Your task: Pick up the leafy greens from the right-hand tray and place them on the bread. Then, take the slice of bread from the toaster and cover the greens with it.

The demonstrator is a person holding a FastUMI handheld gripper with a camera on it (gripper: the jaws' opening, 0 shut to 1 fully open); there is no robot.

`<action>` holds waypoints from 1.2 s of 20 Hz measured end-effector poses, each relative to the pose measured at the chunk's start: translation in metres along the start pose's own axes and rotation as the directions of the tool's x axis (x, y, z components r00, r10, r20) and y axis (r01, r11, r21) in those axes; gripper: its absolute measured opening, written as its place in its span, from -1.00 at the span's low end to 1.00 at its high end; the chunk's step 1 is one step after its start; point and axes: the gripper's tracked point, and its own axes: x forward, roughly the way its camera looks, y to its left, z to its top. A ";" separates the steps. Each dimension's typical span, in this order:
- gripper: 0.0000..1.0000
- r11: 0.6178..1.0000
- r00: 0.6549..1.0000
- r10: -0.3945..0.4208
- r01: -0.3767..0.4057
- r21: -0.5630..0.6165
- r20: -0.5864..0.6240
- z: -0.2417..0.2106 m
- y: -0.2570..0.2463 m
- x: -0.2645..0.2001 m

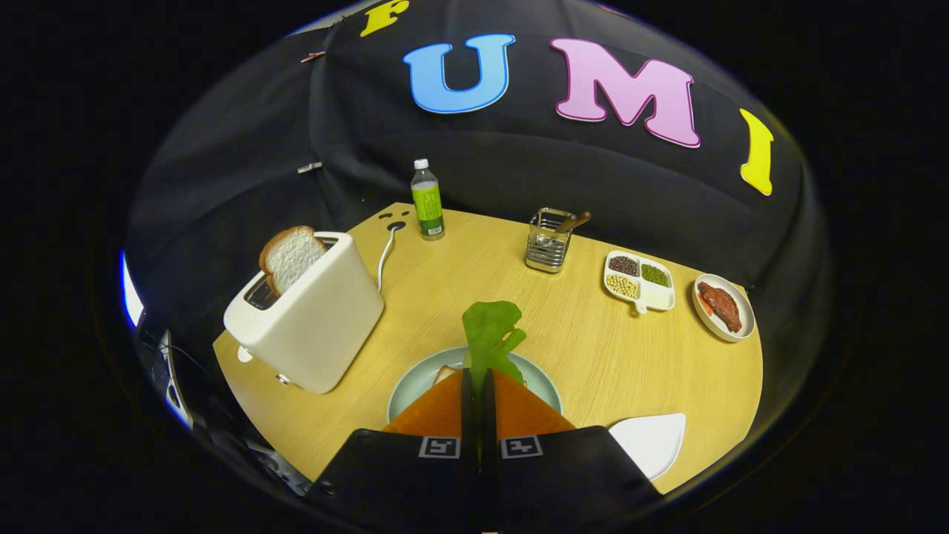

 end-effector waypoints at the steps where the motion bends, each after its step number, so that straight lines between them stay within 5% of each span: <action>1: -0.89 1.000 1.000 -0.002 0.002 -0.003 -0.004 -0.002 0.001 0.004; 10: -0.88 1.000 0.997 -0.026 0.025 -0.006 -0.068 -0.026 0.011 0.024; 18: -0.43 0.999 0.995 -0.044 0.043 -0.019 -0.094 -0.037 0.011 0.032; 21: -0.11 0.998 0.991 -0.054 0.050 -0.040 -0.119 -0.046 0.010 0.035; 24: 0.63 0.998 0.992 -0.047 0.041 -0.045 -0.118 -0.047 0.014 0.033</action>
